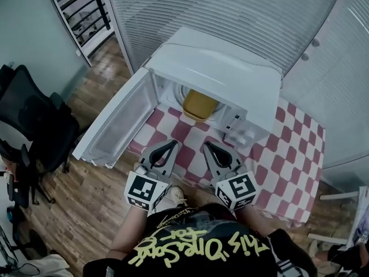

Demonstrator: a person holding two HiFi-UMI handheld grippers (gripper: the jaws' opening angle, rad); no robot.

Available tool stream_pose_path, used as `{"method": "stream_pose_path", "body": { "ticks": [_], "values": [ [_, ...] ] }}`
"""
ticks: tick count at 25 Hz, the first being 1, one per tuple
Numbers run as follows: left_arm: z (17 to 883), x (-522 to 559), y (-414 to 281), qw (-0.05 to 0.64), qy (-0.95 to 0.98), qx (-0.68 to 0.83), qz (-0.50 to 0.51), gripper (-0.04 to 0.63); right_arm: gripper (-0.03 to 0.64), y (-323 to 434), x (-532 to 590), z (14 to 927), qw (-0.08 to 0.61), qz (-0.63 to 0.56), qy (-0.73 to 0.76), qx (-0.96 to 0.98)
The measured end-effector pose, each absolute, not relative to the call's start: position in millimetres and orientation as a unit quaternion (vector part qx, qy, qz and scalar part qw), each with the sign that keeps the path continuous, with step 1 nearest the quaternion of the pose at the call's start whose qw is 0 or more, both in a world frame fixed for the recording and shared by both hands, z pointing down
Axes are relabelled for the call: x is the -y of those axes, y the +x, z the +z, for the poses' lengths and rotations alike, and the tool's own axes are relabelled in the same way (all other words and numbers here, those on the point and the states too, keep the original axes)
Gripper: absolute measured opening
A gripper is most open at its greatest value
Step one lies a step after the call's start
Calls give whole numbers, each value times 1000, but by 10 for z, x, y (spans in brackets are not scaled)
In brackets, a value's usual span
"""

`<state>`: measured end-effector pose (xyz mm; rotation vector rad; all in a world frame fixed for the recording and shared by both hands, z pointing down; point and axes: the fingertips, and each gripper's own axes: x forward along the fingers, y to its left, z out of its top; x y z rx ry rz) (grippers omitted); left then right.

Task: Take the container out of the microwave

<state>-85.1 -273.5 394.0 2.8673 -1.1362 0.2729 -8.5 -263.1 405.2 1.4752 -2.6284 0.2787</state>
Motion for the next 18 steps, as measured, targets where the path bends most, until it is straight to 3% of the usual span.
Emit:
{"method": "stream_pose_path", "body": {
  "ticks": [18],
  "values": [
    [4209, 3328, -810, 6, 934, 335, 125, 9, 12, 79, 3093, 4274, 74, 93, 536, 836]
  ]
}}
